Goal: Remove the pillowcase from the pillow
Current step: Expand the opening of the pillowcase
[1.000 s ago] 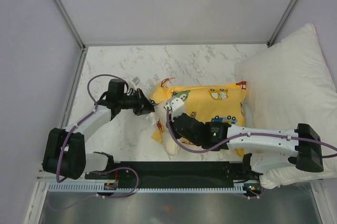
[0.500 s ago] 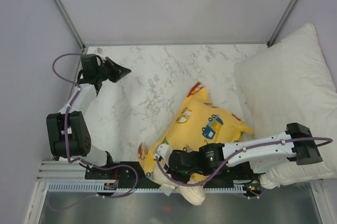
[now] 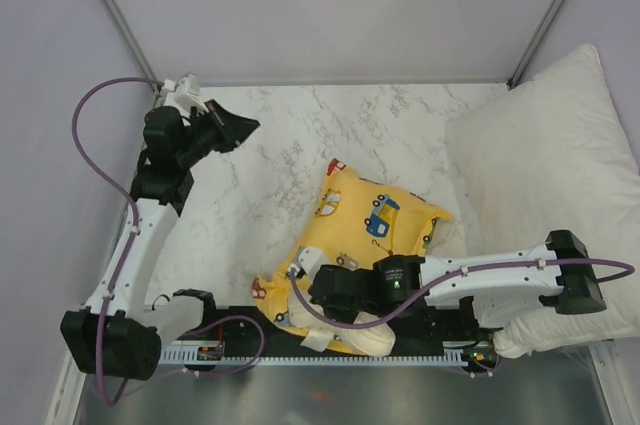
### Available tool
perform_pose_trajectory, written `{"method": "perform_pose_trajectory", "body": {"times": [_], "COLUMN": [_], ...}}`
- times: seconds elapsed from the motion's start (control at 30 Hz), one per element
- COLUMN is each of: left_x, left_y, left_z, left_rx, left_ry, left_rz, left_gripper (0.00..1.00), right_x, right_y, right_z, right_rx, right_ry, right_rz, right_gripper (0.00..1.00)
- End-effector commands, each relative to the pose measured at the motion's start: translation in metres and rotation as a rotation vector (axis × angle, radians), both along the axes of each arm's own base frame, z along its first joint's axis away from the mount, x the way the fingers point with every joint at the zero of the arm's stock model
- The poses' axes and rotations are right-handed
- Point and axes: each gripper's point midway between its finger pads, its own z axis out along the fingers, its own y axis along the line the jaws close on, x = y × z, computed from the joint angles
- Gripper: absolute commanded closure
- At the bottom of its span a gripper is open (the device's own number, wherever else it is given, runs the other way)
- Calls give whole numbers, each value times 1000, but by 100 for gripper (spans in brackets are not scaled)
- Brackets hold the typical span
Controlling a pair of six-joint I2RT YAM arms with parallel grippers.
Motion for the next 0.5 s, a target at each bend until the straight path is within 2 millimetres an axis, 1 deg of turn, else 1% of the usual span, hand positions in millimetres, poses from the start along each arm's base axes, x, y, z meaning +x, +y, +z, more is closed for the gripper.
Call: {"method": "perform_pose_trajectory", "body": {"times": [0.0, 0.03, 0.07, 0.1, 0.13, 0.2, 0.23, 0.27, 0.3, 0.33, 0.37, 0.43, 0.47], "left_x": [-52, -65, -78, -91, -101, -119, -125, -134, -138, -142, -149, -152, -158], "left_y": [-30, -35, -46, -46, -49, -61, -65, -72, -76, -80, -94, -103, -112], "left_z": [-25, -28, -42, -60, -74, -91, -97, -107, -113, -118, -129, -141, -148], "left_rx": [253, 280, 308, 325, 327, 335, 348, 372, 385, 393, 416, 480, 508], "left_ry": [21, 27, 64, 144, 184, 230, 241, 258, 275, 291, 316, 328, 335], "left_rz": [-93, -106, -150, -171, -205, -280, -302, -343, -358, -381, -432, -447, -476], "left_gripper": [83, 80, 77, 76, 75, 73, 72, 69, 68, 67, 66, 65, 64], "right_x": [59, 72, 83, 89, 100, 112, 122, 125, 129, 132, 133, 133, 133], "right_y": [2, 0, -2, -1, -7, -15, -24, -27, -31, -35, -35, -37, -37], "right_z": [13, 14, 16, 22, 18, 21, 16, 14, 16, 12, 14, 11, 10], "right_rx": [5, 6, 7, 36, 27, 33, 16, 12, 21, 13, 24, 24, 23], "right_ry": [-159, -177, -206, -210, -214, -232, -240, -244, -248, -248, -247, -244, -242], "right_rz": [-171, -207, -232, -248, -281, -322, -355, -366, -380, -390, -395, -405, -404], "right_gripper": [100, 100, 100, 100, 100, 100, 100, 100, 100, 100, 100, 100, 100]}}
